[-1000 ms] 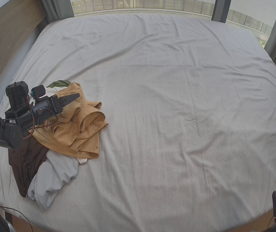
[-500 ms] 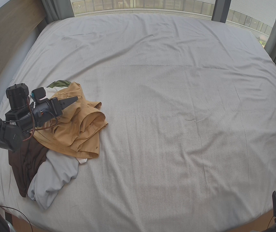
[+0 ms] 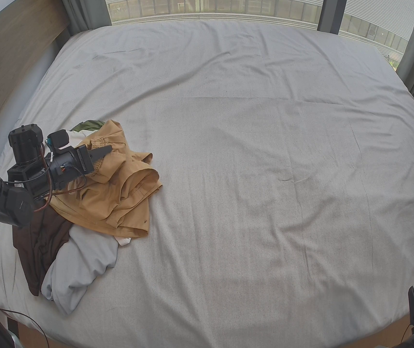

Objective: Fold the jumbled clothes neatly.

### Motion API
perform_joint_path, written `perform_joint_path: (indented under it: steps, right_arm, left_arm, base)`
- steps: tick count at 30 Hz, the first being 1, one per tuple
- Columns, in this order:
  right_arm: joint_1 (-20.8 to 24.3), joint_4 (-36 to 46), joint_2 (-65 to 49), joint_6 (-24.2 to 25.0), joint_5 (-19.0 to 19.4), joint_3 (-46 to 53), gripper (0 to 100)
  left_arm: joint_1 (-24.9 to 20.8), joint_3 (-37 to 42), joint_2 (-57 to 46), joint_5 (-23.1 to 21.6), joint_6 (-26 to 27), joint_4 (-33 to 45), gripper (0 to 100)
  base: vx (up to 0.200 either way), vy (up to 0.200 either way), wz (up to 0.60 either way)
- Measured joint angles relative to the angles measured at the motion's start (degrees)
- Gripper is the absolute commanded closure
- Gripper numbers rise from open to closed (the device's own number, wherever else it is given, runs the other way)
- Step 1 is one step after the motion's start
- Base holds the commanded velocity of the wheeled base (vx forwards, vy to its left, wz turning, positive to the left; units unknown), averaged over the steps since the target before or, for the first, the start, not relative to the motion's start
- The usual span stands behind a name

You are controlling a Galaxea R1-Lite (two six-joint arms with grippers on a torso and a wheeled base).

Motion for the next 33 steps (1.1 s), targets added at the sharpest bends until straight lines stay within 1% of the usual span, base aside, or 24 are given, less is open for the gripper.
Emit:
perform_joint_path:
  steps: [7,14,20,26,33]
  right_arm:
    - [-0.05,0.00,0.00,0.02,0.00,0.00,0]
    - [-0.07,0.00,0.00,0.00,0.00,0.00,0]
    - [-0.15,0.00,0.00,0.00,0.00,0.00,0]
    - [-0.21,0.00,0.00,-0.04,0.10,0.00,0]
    - [-0.18,-0.05,0.00,-0.09,0.10,0.00,0]
  left_arm:
    - [-3.52,2.36,-5.78,-0.27,-0.29,-0.90,100]
    - [-7.67,7.56,-14.08,-0.27,-0.60,-2.19,100]
    - [-9.23,11.57,-19.08,-0.16,-3.47,-5.32,100]
    - [-9.75,13.53,-20.03,-0.52,-4.11,-12.97,100]
    - [-13.97,12.87,-18.10,-0.44,-4.38,-14.99,100]
  base:
    - [0.000,0.000,0.00]
    - [0.000,0.000,0.00]
    - [0.000,0.000,0.00]
    - [0.000,0.000,0.00]
    - [0.000,0.000,0.00]
